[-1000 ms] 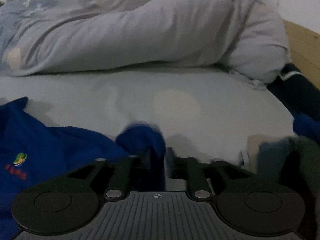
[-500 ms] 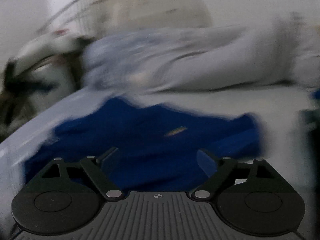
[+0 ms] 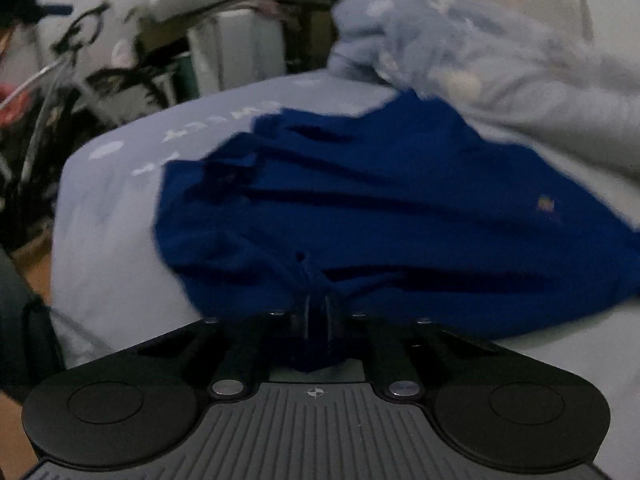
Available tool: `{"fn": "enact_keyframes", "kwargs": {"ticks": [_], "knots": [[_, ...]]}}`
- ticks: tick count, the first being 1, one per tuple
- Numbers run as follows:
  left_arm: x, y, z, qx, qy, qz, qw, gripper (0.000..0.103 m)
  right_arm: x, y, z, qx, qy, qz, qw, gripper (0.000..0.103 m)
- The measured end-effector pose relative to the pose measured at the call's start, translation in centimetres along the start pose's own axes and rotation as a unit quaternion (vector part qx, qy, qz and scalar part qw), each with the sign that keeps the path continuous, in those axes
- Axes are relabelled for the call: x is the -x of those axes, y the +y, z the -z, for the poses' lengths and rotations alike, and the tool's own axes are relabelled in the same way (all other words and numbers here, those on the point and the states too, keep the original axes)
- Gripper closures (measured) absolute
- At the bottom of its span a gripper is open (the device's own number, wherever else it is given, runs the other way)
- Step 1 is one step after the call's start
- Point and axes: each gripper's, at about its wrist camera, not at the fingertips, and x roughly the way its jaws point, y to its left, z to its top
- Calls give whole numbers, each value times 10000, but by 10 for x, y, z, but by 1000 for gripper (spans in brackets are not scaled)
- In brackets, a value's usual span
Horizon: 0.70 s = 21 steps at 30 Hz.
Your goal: Fold clothes
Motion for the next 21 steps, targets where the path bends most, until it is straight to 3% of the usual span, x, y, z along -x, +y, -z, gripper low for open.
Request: {"fn": "enact_keyframes", "kwargs": {"ticks": [4, 9, 12, 14, 16, 17, 19, 21], "knots": [[33, 5, 12, 241, -44, -77, 9997, 0, 40, 46, 12, 857, 232, -168, 9959, 96], [51, 11, 40, 537, 71, -50, 9985, 0, 84, 105, 34, 1898, 681, -443, 9785, 94], [52, 18, 59, 691, 219, -15, 9974, 0, 85, 125, 61, 1923, 1367, -876, 9678, 91], [51, 23, 71, 769, 306, 20, 9966, 0, 88, 138, 63, 1952, 1530, -1080, 9627, 87], [52, 28, 83, 832, 357, 72, 9959, 0, 91, 150, 63, 1946, 1637, -1257, 9589, 72], [50, 29, 88, 873, 352, 118, 9955, 0, 89, 151, 51, 1787, 1437, -1222, 9656, 67], [46, 31, 97, 955, 341, 209, 9946, 0, 81, 150, 21, 1298, 869, -1031, 9823, 35], [42, 34, 107, 1037, 331, 300, 9936, 0, 59, 145, -12, 752, 263, -865, 9931, 31]]}}
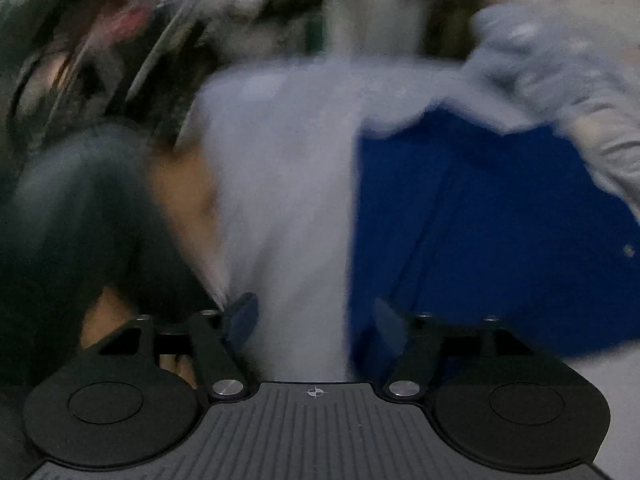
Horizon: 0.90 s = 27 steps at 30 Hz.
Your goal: Fold clothes
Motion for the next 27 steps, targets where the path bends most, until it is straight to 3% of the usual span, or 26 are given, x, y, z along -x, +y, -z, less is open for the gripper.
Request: {"fn": "enact_keyframes", "kwargs": {"ticks": [1, 6, 9, 14, 15, 17, 18, 19, 24, 27], "knots": [[-2, 2, 4, 40, -2, 48, 10000, 0, -13, -8, -16, -225, -262, 78, 9994, 23], [-12, 9, 24, 300, -55, 356, 9989, 0, -105, -64, -80, -1060, -672, 530, 9907, 22], [-19, 14, 34, 401, -61, 406, 9984, 0, -158, -93, -96, -1431, -527, 726, 9856, 22], [-35, 25, 46, 505, -37, 469, 9976, 0, -216, -109, -101, -1393, -39, 1176, 9832, 25], [-36, 28, 49, 556, -18, 490, 9972, 0, -222, -111, -99, -1405, 16, 1229, 9824, 31], [-44, 35, 52, 737, 41, 524, 9959, 0, -221, -110, -89, -1489, -137, 1181, 9817, 60], [-49, 39, 53, 841, 71, 544, 9950, 0, -218, -107, -89, -1396, -201, 1133, 9835, 86], [-53, 41, 55, 884, 93, 550, 9945, 0, -215, -104, -89, -1302, -264, 1085, 9852, 101], [-76, 51, 65, 1181, 255, 569, 9910, 0, -186, -35, -96, -267, -718, 662, 9949, 101], [-86, 57, 73, 1434, 354, 574, 9874, 0, -178, 15, -89, 309, -744, 420, 9959, 101]]}}
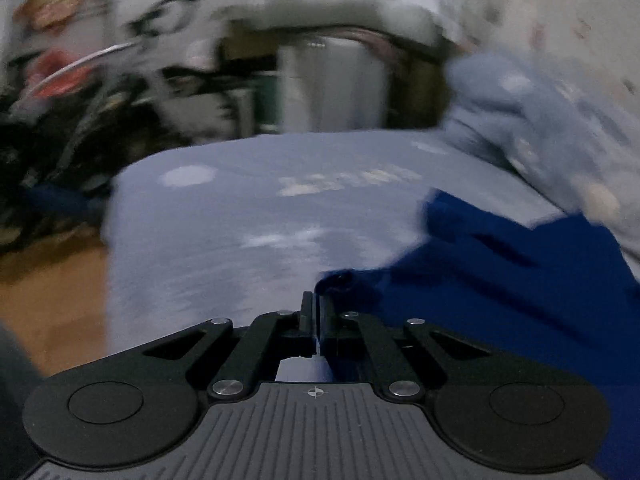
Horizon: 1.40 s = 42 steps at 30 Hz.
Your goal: Fold clothes
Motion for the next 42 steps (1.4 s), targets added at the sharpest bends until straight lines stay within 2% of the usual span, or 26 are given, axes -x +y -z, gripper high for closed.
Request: {"fn": "enact_keyframes", "kwargs": {"ticks": [3, 7, 10, 12, 14, 17, 20, 22, 23, 24, 26, 28, 30, 33, 34, 36, 42], "knots": [[-10, 10, 9, 223, 113, 32, 9997, 0, 4, 45, 7, 434, 43, -320, 9985, 101], [-26, 24, 22, 473, 305, 138, 9983, 0, -5, 85, 17, 800, 68, -385, 9960, 101], [-41, 30, 29, 431, 469, 19, 9980, 0, -13, 94, 18, 671, 100, -247, 9974, 101], [-52, 32, 31, 350, 594, -31, 9976, 0, 3, 91, 25, 563, 148, -136, 9982, 101], [-60, 33, 33, 314, 689, -56, 9971, 6, 19, 89, 33, 455, 196, -25, 9988, 100], [-65, 26, 36, 170, 833, 24, 9964, 23, 43, 85, 44, 292, 268, 141, 9991, 100], [-68, 19, 42, -85, 947, -29, 9955, 29, 68, 81, 55, 129, 339, 308, 9989, 99], [-69, 18, 44, -154, 967, -175, 9950, 43, 84, 78, 63, 21, 386, 418, 9984, 93], [-68, 18, 44, -159, 965, -280, 9948, 66, 92, 77, 67, -34, 410, 474, 9980, 91], [-67, 21, 43, -109, 978, -337, 9946, 95, 100, 75, 70, -88, 434, 529, 9976, 87], [-64, 25, 43, 19, 945, -346, 9949, 95, 117, 71, 78, -218, 480, 679, 9963, 77], [-57, 24, 41, 106, 804, -396, 9959, 95, 144, 46, 91, -545, 515, 1184, 9901, 54], [-47, 23, 35, 273, 601, -324, 9973, 95, 169, 21, 104, -904, 551, 1701, 9797, 49], [-38, 18, 30, 365, 485, -256, 9978, 95, 200, -39, 131, -2008, 624, 2561, 9435, 48], [-39, 14, 29, 311, 516, -269, 9978, 95, 206, -59, 140, -2396, 629, 2733, 9295, 48], [-41, 7, 29, 205, 576, -295, 9977, 95, 210, -90, 155, -2900, 605, 2663, 9172, 48], [-44, -1, 28, 151, 614, -452, 9970, 95, 185, -130, 164, -2730, 693, 2009, 9382, 48]]}}
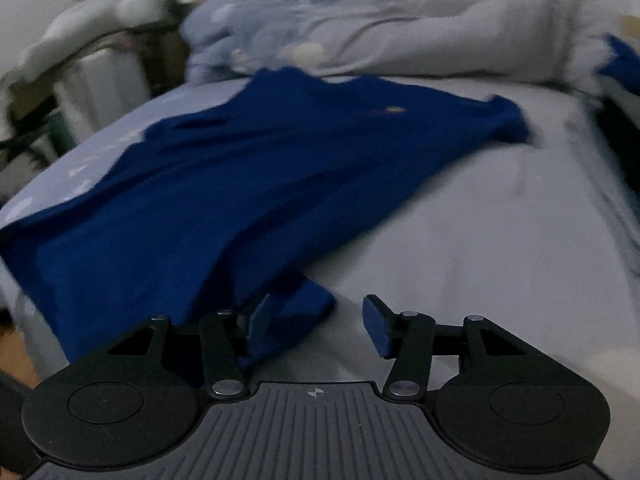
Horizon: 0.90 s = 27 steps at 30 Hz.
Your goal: Fold clothes
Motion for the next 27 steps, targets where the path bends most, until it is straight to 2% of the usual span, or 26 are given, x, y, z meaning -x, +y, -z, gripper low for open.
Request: {"fn": "enact_keyframes", "kwargs": {"ticks": [2, 3, 4, 5, 7, 10, 16, 23, 25, 27], "knots": [[0, -2, -1, -35, 13, -27, 10000, 95, -12, -7, -4, 114, 83, -193, 9997, 48], [0, -2, -1, -33, 21, -31, 10000, 95, -15, -6, -5, 264, 184, -229, 9992, 56], [1, -3, -1, -31, 30, -36, 10000, 95, -18, -4, -6, 397, 277, -244, 9985, 84], [2, -3, -2, -23, 32, -31, 10000, 95, -16, -2, -10, 462, 346, -171, 9982, 99], [5, -3, -2, -5, 39, 17, 10000, 95, -12, 2, -15, 580, 472, -25, 9972, 98], [9, -7, -2, -39, 93, 173, 9998, 95, 22, -5, -18, 582, 509, 211, 9968, 99], [23, -14, 6, -74, 233, 415, 9988, 95, 103, -26, -4, 215, 520, 766, 9955, 99], [41, -22, 17, -109, 341, 635, 9973, 95, 169, -29, 20, -244, 487, 1070, 9928, 99], [46, -24, 20, -118, 373, 694, 9968, 95, 179, -24, 31, -345, 598, 1116, 9914, 99], [39, -20, 24, -125, 498, 458, 9976, 95, 179, -19, 42, -328, 827, 1199, 9888, 99]]}}
